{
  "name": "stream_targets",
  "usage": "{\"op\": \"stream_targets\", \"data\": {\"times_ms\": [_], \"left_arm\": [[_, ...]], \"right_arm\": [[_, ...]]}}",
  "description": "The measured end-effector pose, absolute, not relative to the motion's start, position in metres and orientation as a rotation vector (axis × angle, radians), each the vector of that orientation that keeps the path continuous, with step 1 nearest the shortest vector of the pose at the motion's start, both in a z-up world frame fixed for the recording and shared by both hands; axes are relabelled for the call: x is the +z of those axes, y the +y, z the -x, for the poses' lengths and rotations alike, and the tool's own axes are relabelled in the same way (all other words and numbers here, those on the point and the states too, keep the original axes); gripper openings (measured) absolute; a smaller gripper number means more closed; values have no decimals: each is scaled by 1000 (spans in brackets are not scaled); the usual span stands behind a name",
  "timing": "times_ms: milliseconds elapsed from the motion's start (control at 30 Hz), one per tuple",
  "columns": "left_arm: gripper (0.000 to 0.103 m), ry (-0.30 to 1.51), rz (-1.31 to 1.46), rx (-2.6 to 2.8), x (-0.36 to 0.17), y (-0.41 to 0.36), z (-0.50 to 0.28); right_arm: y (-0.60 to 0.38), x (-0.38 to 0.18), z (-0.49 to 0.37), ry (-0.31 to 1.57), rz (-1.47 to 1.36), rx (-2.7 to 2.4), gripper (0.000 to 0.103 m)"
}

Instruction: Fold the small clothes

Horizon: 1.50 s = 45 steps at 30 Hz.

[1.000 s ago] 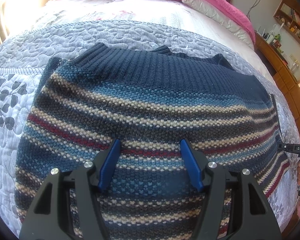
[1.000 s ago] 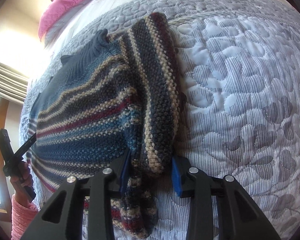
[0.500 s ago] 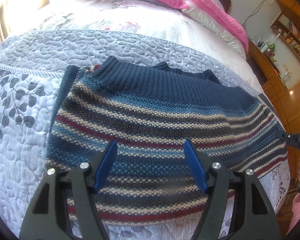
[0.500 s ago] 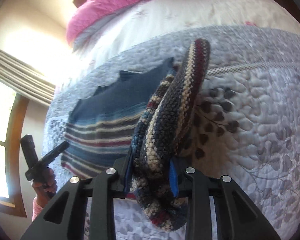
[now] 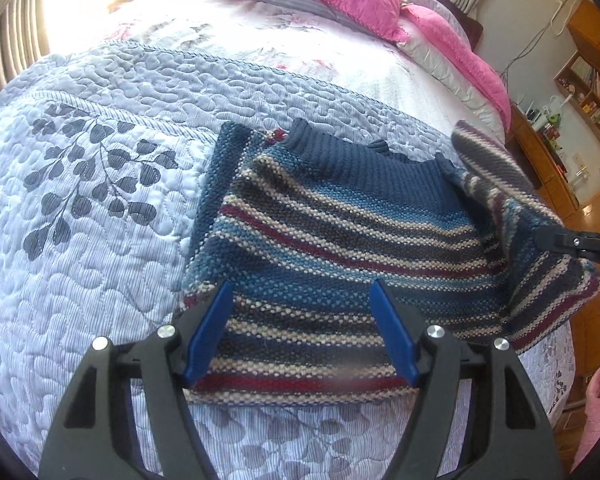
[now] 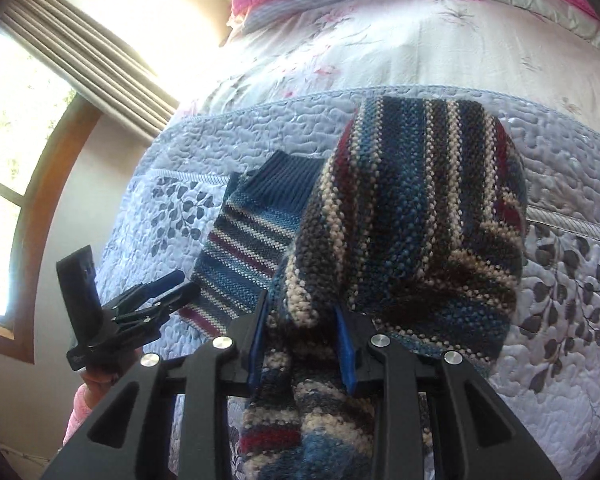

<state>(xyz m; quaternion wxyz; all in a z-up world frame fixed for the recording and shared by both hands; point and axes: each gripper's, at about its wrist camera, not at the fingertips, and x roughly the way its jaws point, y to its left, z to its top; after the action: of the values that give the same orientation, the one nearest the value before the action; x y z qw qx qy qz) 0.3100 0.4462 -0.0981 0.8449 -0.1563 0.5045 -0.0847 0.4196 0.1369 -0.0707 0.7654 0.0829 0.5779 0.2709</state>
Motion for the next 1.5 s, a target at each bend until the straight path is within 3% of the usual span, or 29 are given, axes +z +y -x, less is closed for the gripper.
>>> {"op": "stream_targets", "data": {"times_ms": [333, 533, 600, 700, 967, 1233, 1500], "left_arm": [[71, 1066, 334, -194, -100, 449, -303], [71, 1066, 348, -221, -93, 437, -306], [71, 1070, 374, -236, -90, 433, -309], [71, 1080, 419, -265, -88, 426, -313], [71, 1153, 511, -417, -92, 373, -331], [70, 1246, 625, -498, -122, 324, -354], [70, 1288, 666, -492, -139, 303, -368]], "right_arm": [[160, -134, -421, 1349, -124, 553, 32], [163, -140, -413, 1323, -101, 581, 38], [159, -137, -413, 1318, -152, 627, 51], [144, -116, -405, 1284, -222, 680, 61], [53, -79, -382, 1219, -265, 596, 55], [-26, -118, -364, 1271, -261, 468, 54], [-42, -148, -359, 1289, -343, 478, 54]]}}
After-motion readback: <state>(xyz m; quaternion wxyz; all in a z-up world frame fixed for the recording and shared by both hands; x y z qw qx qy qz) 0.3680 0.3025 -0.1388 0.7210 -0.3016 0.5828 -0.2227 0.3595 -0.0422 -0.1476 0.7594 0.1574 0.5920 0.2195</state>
